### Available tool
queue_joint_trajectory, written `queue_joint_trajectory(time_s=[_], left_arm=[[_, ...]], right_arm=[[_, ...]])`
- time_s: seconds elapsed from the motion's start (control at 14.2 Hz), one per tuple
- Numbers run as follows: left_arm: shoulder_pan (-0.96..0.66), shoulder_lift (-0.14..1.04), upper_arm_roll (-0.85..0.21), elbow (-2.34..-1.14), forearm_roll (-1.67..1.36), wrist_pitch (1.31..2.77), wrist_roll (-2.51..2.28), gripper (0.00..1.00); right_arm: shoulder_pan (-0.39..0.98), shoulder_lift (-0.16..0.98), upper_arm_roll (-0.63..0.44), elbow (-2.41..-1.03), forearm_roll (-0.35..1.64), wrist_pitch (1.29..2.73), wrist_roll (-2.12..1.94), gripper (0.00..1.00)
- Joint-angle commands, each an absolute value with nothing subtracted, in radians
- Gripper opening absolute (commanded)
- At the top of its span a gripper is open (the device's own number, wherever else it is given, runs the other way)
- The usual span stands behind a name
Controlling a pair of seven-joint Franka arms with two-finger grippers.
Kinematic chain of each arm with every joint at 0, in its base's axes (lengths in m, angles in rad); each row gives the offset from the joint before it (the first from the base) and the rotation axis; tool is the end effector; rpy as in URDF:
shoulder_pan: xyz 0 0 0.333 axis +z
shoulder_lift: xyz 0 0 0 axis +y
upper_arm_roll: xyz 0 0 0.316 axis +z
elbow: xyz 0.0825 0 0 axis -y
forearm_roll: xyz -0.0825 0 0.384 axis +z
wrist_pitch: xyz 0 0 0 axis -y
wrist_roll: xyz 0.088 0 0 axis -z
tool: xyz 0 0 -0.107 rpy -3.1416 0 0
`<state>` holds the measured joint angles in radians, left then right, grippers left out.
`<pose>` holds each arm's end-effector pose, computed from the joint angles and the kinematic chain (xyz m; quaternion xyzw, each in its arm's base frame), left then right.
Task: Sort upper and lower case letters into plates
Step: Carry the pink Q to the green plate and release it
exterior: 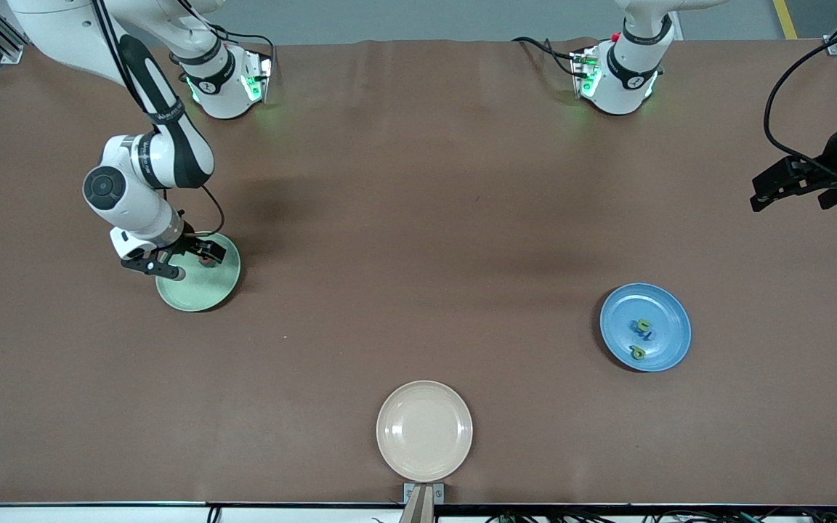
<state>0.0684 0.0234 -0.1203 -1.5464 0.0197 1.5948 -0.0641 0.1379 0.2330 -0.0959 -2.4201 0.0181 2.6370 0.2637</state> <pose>0.5638 -0.0264 0.6252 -0.9999 -0.0060 -0.0131 0.0077 0.4923 0.0188 0.2132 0.9930 -0.1173 -0.0063 0.0078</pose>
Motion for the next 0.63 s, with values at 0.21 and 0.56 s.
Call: queue_joint_trajectory(time_s=[0.21,0.56], left_arm=[[0.064,0.02,-0.123,-1.54,0.083,1.598,-0.072,1.0],[0.072,0.023,-0.121,-1.54,0.055,1.603,-0.071,1.0]], right_arm=[[0.08,0.193,-0.092,-2.214,0.009,2.362,0.209,1.0],[0.032,0.199,-0.092,-1.916,0.008,2.027,0.106,1.0]])
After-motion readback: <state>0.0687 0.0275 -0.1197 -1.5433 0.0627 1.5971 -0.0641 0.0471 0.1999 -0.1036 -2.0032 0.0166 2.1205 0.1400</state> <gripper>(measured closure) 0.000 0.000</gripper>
